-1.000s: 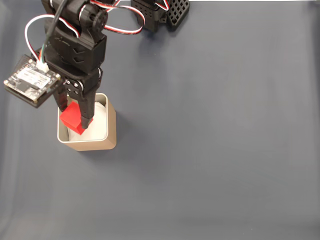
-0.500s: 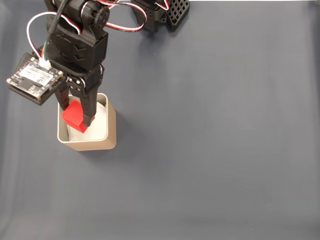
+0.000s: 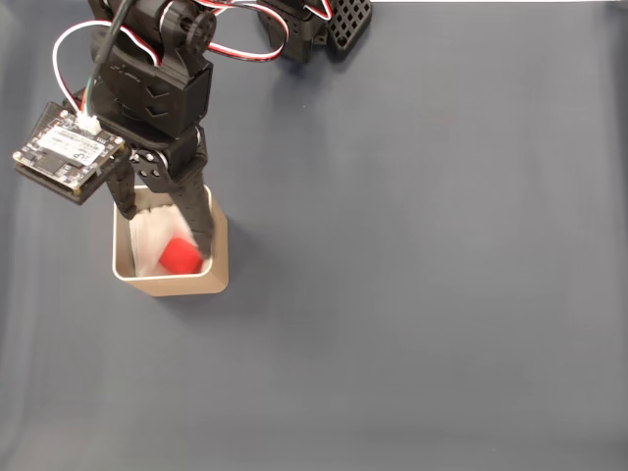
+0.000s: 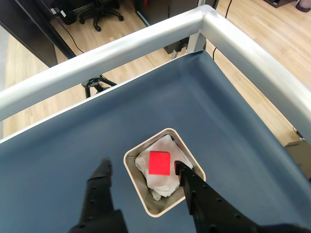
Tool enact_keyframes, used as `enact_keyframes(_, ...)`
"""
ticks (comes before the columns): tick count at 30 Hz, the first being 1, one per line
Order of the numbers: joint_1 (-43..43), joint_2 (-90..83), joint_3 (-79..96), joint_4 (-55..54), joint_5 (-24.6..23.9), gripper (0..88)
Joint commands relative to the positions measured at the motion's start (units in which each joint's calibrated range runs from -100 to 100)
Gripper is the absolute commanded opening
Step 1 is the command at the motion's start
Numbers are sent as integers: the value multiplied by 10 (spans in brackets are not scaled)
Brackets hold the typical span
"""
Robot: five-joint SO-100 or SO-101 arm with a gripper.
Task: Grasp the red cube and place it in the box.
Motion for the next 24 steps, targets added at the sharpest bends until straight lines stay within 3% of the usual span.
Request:
enact_keyframes(1,2,-33,-29,-11,-6,485)
enact_keyframes(9,7,-32,-31,-11,-4,565)
enact_keyframes(24,7,-33,-35,-19,-9,565)
